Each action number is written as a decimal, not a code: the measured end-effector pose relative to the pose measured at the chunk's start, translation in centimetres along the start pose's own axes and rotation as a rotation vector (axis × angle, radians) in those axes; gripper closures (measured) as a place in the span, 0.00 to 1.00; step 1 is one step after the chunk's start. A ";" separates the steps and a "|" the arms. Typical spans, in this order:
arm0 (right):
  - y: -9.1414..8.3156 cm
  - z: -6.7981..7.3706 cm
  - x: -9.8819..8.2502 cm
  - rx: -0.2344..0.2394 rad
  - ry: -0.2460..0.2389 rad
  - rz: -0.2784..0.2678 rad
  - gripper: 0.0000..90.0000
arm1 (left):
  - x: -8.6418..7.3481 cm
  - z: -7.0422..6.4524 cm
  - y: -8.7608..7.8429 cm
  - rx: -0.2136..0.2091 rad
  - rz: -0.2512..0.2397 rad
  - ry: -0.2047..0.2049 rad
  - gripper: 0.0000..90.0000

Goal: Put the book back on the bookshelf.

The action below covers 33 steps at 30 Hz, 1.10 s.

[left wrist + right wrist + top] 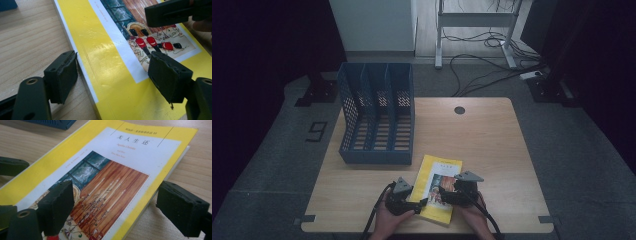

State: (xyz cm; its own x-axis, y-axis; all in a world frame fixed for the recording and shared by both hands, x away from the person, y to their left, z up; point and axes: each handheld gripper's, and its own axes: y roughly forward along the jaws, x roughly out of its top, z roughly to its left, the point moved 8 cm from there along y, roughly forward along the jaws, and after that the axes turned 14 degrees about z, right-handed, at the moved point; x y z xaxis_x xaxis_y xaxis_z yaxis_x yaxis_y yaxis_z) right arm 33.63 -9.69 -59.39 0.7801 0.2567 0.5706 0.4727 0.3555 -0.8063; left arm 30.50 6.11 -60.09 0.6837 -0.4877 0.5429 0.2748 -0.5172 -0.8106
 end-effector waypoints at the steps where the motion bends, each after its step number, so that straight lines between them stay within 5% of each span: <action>1: -0.1 0.0 0.1 0.003 0.000 -0.003 0.16 | 0.0 0.0 0.0 -0.001 0.000 0.000 0.26; 21: -2.7 1.2 2.0 0.092 -0.051 -0.129 0.32 | 0.0 0.1 0.0 -0.014 -0.001 -0.004 0.25; 33: -3.0 2.0 2.7 0.119 -0.081 -0.153 0.43 | 0.1 0.1 0.0 -0.028 -0.004 -0.011 0.25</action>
State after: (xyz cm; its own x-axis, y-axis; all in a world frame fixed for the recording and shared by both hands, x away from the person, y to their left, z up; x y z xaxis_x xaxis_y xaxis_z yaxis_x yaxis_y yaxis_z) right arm 33.50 -8.28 -55.12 0.6649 0.2616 0.6996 0.5276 0.4986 -0.6878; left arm 30.60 6.19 -60.05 0.6900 -0.4777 0.5439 0.2591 -0.5386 -0.8017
